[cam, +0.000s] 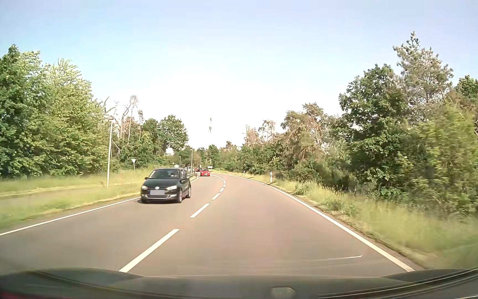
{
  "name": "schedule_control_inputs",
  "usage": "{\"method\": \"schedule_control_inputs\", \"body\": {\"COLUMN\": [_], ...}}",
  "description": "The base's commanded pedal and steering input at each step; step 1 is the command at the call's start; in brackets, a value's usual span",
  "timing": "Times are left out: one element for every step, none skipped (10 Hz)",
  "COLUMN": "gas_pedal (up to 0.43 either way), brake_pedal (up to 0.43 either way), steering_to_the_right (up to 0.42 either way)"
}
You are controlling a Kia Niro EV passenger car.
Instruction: Follow the waypoints while adhering to traffic rules and regulations
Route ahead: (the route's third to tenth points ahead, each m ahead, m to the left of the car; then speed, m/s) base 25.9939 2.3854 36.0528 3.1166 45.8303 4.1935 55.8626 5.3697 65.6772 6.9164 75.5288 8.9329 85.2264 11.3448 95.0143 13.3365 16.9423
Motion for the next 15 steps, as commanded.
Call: {"method": "schedule_control_inputs", "body": {"gas_pedal": [0.087,0.087,0.087,0.087,0.087,0.087,0.087,0.087,0.087,0.087,0.087,0.087,0.087,0.087,0.087], "brake_pedal": [0.024,0.024,0.024,0.024,0.024,0.024,0.024,0.024,0.024,0.024,0.024,0.024,0.024,0.024,0.024], "steering_to_the_right": [-0.011,-0.009,-0.009,-0.01,-0.01,-0.009,-0.01,-0.01,-0.011,-0.012,-0.012,-0.012,-0.012,-0.013,-0.014]}}
